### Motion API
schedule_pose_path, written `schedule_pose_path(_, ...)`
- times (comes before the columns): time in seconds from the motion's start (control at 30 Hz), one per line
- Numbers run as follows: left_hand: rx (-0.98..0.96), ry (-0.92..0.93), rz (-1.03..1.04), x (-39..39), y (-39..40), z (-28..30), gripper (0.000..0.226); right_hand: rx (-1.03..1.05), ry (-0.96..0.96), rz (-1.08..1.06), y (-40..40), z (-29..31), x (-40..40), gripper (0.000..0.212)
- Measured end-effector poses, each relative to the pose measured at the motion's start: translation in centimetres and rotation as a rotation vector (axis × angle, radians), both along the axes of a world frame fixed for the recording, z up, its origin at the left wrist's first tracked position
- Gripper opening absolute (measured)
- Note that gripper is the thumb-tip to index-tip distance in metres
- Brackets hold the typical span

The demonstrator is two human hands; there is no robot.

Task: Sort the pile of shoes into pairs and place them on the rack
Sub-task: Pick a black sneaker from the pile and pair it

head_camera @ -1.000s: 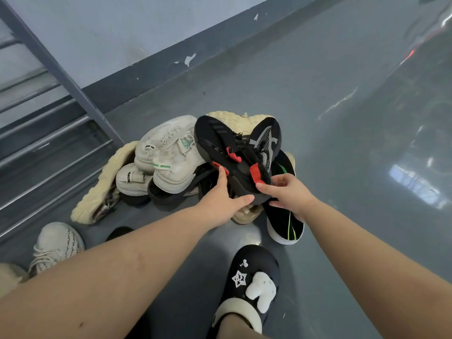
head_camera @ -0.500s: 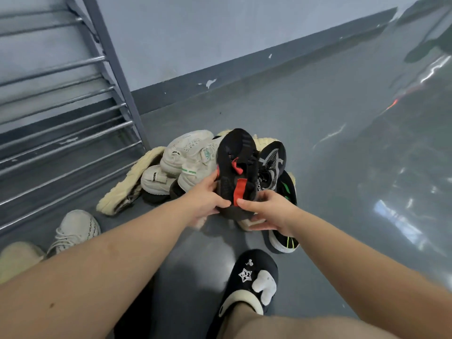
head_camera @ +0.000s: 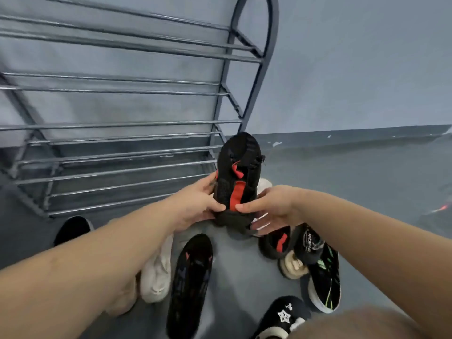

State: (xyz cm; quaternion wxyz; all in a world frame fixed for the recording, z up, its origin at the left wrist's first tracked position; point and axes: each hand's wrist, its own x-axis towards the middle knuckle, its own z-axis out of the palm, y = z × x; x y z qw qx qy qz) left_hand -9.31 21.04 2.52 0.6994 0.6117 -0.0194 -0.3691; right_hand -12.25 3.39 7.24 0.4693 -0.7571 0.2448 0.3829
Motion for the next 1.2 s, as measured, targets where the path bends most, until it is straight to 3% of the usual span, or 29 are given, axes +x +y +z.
schedule_pose_path(0.1, 0.028, 0.048, 0.038, -1.3, 4.3, -1.1, 0.083, -0.029, 0.064, 0.094, 4.4, -1.5, -0.2, 0.049)
schedule_pose_path(0.27, 0.117, 0.183, 0.055, -5.1, 8.4, -5.6, 0.088, -0.015, 0.141, 0.112, 9.0, -6.9, -3.5, 0.031)
schedule_pose_path(0.37, 0.171, 0.256, 0.009, -7.2, 8.6, -8.5, 0.091, 0.032, 0.175, 0.013, 9.8, -10.6, -6.7, 0.022)
schedule_pose_path(0.53, 0.271, 0.329, -0.197, -9.8, 7.4, -12.2, 0.09, 0.118, 0.269, -0.181, 8.4, -15.4, -12.4, 0.042)
schedule_pose_path(0.6, 0.294, 0.361, -0.252, -10.4, 6.6, -13.2, 0.089, 0.164, 0.294, -0.257, 7.6, -16.7, -14.3, 0.038)
schedule_pose_path(0.7, 0.315, 0.392, -0.261, -11.5, 4.8, -14.2, 0.088, 0.177, 0.311, -0.31, 5.9, -17.6, -15.6, 0.026)
schedule_pose_path(0.87, 0.252, 0.421, -0.215, -13.4, 1.4, -16.1, 0.087, 0.11, 0.28, -0.385, 3.1, -17.5, -16.2, 0.025)
schedule_pose_path(1.0, 0.353, 0.249, -0.293, -13.4, 0.3, -17.2, 0.083, 0.01, 0.237, -0.366, 2.9, -17.8, -16.1, 0.033)
schedule_pose_path(1.13, 0.841, -0.261, -0.774, -12.6, 1.6, -17.2, 0.086, -0.042, 0.205, -0.273, 3.8, -17.6, -15.9, 0.059)
schedule_pose_path(1.2, 0.955, -0.402, -0.896, -12.4, 2.3, -17.3, 0.087, -0.116, 0.142, -0.179, 3.9, -17.7, -15.6, 0.069)
